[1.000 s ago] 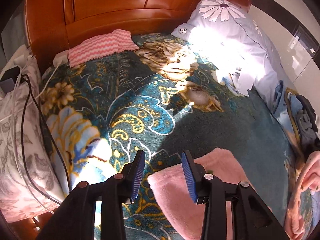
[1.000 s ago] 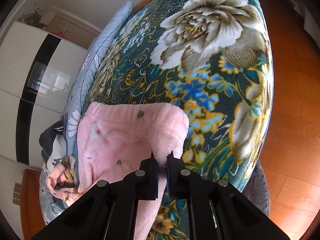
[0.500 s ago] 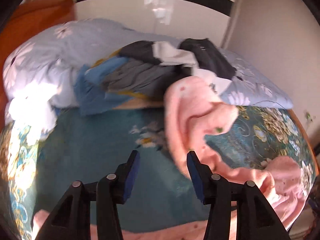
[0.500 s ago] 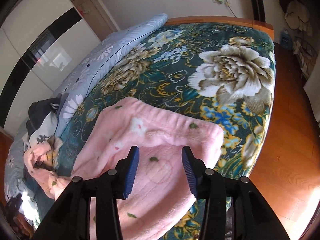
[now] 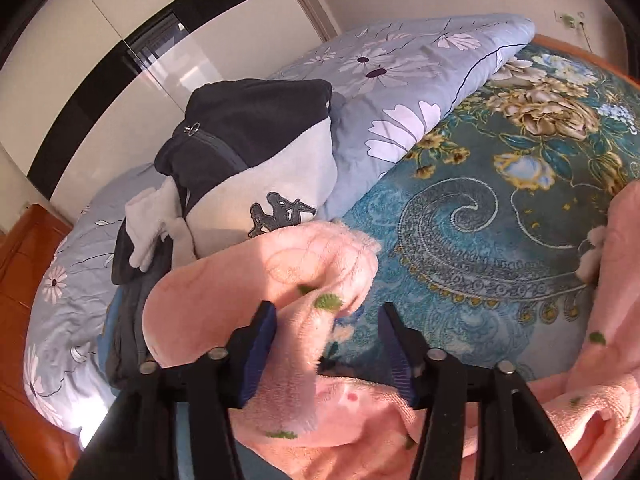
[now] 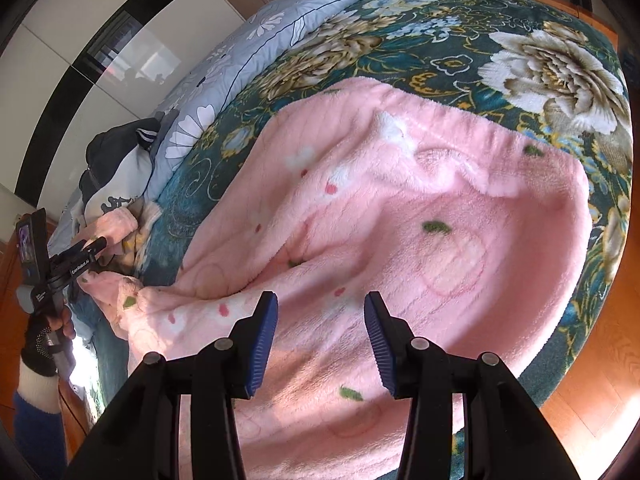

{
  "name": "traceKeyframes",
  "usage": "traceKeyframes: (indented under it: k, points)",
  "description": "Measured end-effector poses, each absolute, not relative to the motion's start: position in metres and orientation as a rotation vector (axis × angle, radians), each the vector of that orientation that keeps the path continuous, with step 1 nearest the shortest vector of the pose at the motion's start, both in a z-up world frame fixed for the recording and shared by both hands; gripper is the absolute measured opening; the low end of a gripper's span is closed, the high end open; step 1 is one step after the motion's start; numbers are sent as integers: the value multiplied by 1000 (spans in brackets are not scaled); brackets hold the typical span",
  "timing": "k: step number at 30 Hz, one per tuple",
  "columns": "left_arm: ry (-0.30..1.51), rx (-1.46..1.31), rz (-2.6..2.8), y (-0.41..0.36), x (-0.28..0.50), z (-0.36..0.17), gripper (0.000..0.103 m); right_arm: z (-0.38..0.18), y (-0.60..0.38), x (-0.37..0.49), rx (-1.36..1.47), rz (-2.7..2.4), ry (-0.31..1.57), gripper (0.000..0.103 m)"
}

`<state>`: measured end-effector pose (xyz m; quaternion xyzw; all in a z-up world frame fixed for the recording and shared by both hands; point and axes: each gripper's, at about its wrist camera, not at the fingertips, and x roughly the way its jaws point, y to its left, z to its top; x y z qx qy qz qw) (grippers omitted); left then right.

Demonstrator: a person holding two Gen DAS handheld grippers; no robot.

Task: Fold clothes

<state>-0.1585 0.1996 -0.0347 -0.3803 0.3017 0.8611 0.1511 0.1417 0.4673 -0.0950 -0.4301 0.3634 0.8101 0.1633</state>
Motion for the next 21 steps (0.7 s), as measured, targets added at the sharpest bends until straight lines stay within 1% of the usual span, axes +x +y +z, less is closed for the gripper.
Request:
traceKeyframes:
  k: [1,2,3,5,7,10,13,14,17,18,21]
  points:
    - [845,-1102,2482,196,-161,-34,30,-99,467,142,-1239,2298,1047,46]
    - [823,-1113,2493,191,-163,-33,14,-101,468,143,-1243,2291,1054,46]
    - [800,-1123,2502,187,-165,-32,11,-103,468,143,-1246,2284,1061,46]
    - [751,-1115,2536,177,-167,-25,9,-102,467,144,-1247,2283,1063,46]
    - [675,-1064,2598,161,-165,-8,7,-101,465,145,-1247,2287,1060,46]
    - [474,-999,2672,122,-159,31,7,-100,461,146,-1254,2290,1051,46]
    - [345,-921,2759,78,-149,60,7,-100,456,147,-1264,2288,1047,46]
    - [278,-902,2790,60,-144,68,7,-101,455,146,-1269,2288,1049,46]
    - [-12,-892,2867,-8,-124,79,6,-99,448,144,-1273,2305,1062,46]
    - [-116,-898,2893,-32,-117,79,1,-98,446,143,-1277,2313,1056,46]
    - [-437,-960,2987,-114,-88,57,0,-96,440,140,-1286,2337,1040,46]
